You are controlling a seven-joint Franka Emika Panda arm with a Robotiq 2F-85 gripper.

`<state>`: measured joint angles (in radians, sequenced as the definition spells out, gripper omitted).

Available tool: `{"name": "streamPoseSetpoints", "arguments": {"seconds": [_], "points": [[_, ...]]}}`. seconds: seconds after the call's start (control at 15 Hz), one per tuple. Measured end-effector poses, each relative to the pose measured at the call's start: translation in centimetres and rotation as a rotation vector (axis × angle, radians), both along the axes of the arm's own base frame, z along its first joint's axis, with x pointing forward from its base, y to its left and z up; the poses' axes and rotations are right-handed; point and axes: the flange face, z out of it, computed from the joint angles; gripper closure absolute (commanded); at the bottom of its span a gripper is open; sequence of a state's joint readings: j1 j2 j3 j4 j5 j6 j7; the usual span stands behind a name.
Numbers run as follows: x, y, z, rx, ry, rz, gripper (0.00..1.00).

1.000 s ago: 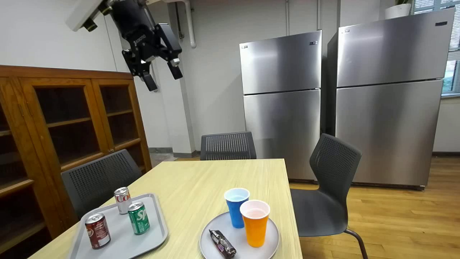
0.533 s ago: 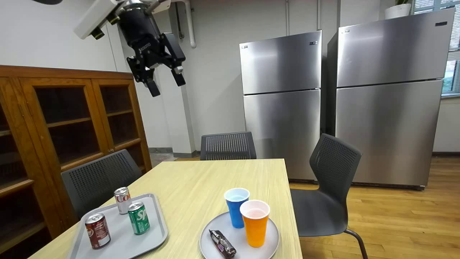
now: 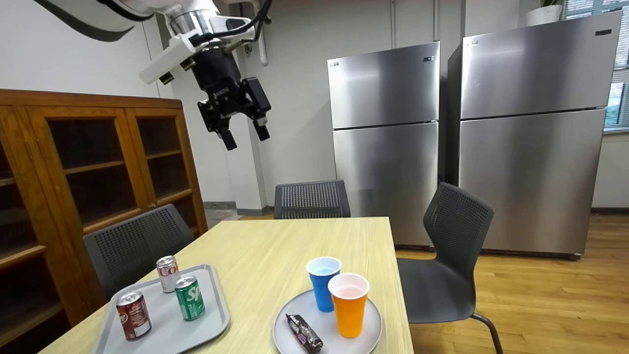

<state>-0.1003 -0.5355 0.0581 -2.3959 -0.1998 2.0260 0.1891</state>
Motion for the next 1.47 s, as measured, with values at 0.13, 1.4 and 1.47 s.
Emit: {"name": "streamPoseSetpoints", "arguments": {"seconds": [0.13, 1.4, 1.47], "points": [[0.9, -0.4, -0.9, 0.009, -0.006, -0.002, 0.0], [6.9, -2.8, -8.8, 0.13, -0.024, -0.061, 0.0], [7.1, -2.9, -9.2, 0.133, -0.021, -0.065, 0.0]]}}
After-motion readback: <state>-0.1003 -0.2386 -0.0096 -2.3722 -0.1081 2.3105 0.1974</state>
